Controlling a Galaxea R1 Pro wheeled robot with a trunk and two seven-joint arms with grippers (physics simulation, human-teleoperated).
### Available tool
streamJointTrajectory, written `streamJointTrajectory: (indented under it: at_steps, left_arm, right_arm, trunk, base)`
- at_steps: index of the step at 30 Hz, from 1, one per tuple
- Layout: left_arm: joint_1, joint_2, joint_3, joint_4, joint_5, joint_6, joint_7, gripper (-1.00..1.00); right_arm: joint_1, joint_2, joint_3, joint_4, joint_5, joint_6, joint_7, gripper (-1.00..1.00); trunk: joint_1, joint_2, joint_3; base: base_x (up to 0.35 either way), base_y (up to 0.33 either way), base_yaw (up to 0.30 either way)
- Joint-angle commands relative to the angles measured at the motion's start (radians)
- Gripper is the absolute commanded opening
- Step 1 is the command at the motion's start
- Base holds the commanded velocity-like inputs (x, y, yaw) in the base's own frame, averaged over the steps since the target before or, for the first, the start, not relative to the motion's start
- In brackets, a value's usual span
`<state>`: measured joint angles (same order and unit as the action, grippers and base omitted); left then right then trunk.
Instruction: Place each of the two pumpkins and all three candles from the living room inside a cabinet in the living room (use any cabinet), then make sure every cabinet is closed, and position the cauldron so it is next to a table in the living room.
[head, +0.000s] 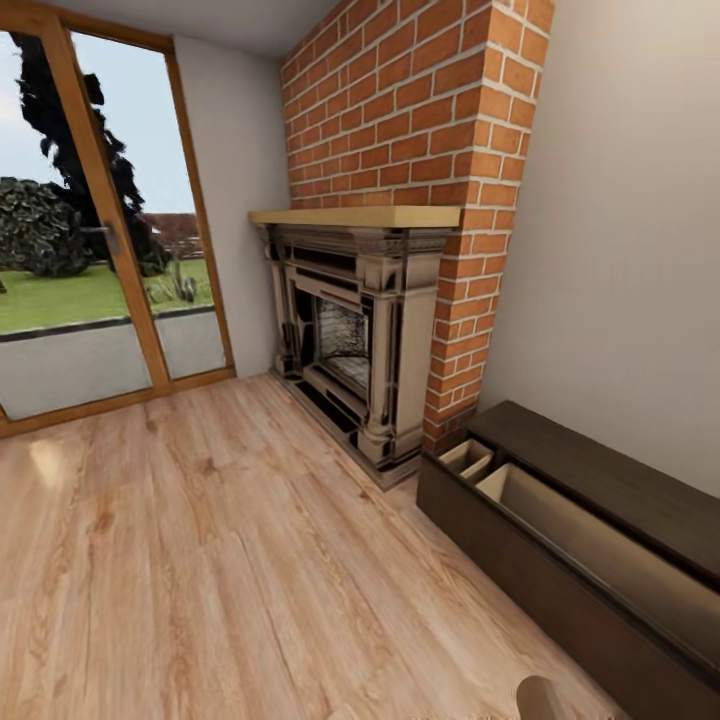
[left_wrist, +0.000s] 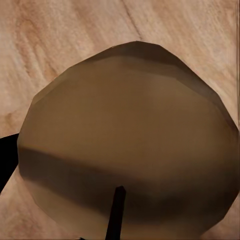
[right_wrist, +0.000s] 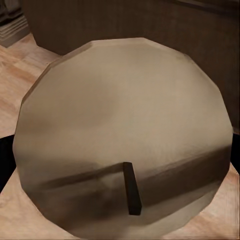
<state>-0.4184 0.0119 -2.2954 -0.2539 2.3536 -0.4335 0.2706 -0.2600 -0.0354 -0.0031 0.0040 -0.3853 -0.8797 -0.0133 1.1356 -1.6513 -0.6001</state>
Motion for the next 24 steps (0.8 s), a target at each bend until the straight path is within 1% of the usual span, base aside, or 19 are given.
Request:
streamJointTrajectory:
  at_steps: [1,6,8,14,21,24]
  left_arm:
    - [-0.002,0.001,-0.009,-0.005,0.003,-0.007,0.007,-1.00]
    - [-0.002,0.003,-0.009,-0.005,0.003,-0.008,0.007,-1.00]
    - [-0.002,0.003,-0.009,-0.005,0.003,-0.008,0.007,-1.00]
    - [-0.002,0.003,-0.009,-0.005,0.003,-0.008,0.007,-1.00]
    - [-0.002,0.005,-0.008,-0.005,0.003,-0.007,0.008,-1.00]
    - [-0.002,0.005,-0.008,-0.005,0.003,-0.007,0.008,-1.00]
  right_arm:
    - [-0.001,0.000,0.000,0.001,0.000,-0.002,-0.001,-1.00]
    - [-0.001,0.000,0.000,0.001,0.000,-0.004,-0.001,-1.00]
    - [-0.001,0.000,0.000,0.001,0.000,-0.004,0.000,-1.00]
    - [-0.001,0.000,0.000,0.001,0.001,-0.004,0.000,-1.00]
    - [-0.001,0.000,0.000,0.001,0.002,-0.004,0.000,-1.00]
    - [-0.001,0.000,0.000,0.001,0.002,-0.003,0.000,-1.00]
  trunk:
    - [0.000,-0.001,-0.001]
    - [0.000,-0.001,-0.001]
    - [0.000,-0.001,-0.001]
    - [0.000,-0.001,-0.001]
    - [0.000,-0.001,-0.001]
    - [0.000,-0.001,-0.001]
  base:
    - [0.000,0.000,-0.270]
    - [0.000,0.006,-0.288]
    - [0.000,0.122,-0.295]
    - [0.010,0.275,-0.296]
    - [0.079,0.320,-0.299]
    - [0.041,0.123,-0.300]
